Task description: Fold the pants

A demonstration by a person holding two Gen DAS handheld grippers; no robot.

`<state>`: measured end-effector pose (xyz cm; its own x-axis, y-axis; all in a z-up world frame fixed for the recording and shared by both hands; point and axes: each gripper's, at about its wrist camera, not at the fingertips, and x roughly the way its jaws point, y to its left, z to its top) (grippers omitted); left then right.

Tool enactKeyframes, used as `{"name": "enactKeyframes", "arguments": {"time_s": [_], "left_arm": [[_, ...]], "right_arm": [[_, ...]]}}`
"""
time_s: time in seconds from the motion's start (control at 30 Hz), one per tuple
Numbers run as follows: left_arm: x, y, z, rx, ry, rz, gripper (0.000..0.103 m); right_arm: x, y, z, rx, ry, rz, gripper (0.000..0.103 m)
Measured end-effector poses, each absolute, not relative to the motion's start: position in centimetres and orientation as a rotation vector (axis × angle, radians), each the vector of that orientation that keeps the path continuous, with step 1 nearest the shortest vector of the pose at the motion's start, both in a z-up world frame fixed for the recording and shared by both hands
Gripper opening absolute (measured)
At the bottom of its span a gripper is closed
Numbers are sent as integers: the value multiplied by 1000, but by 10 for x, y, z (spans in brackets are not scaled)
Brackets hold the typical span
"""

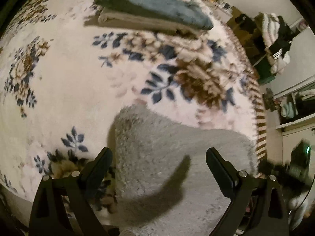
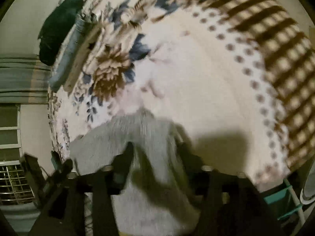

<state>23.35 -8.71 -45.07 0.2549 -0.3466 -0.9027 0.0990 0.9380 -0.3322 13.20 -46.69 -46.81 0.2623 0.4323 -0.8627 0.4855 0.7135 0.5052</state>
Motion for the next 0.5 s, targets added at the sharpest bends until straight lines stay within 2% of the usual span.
{"name": "enactKeyframes", "arguments": {"time_s": [0.1, 0.2, 0.23, 0.27, 0.3, 0.4, 0.5], "left_arm": [[248, -92, -454, -197, 1276, -300, 97], [265, -96, -475, -184, 1306, -273, 97], [273, -98, -490, -169, 1344, -256, 97], [276, -97, -498, -170, 1363, -254, 97], [280, -96, -510, -178, 1387, -247, 97], [288, -90, -540, -244, 1460, -255, 97], [291, -83, -554, -285, 1487, -240, 97]], "right_arm": [[92, -465, -480, 950, 1416, -64, 64], [66, -457, -516, 1048, 1487, -91, 65], [63, -454, -527, 1081, 1494, -78, 61], [57, -452, -539, 1124, 1491, -68, 53], [52, -451, -546, 1133, 1495, -78, 30], [39, -452, -555, 1111, 1474, -122, 19], [34, -451, -566, 1066, 1528, -142, 20]]}}
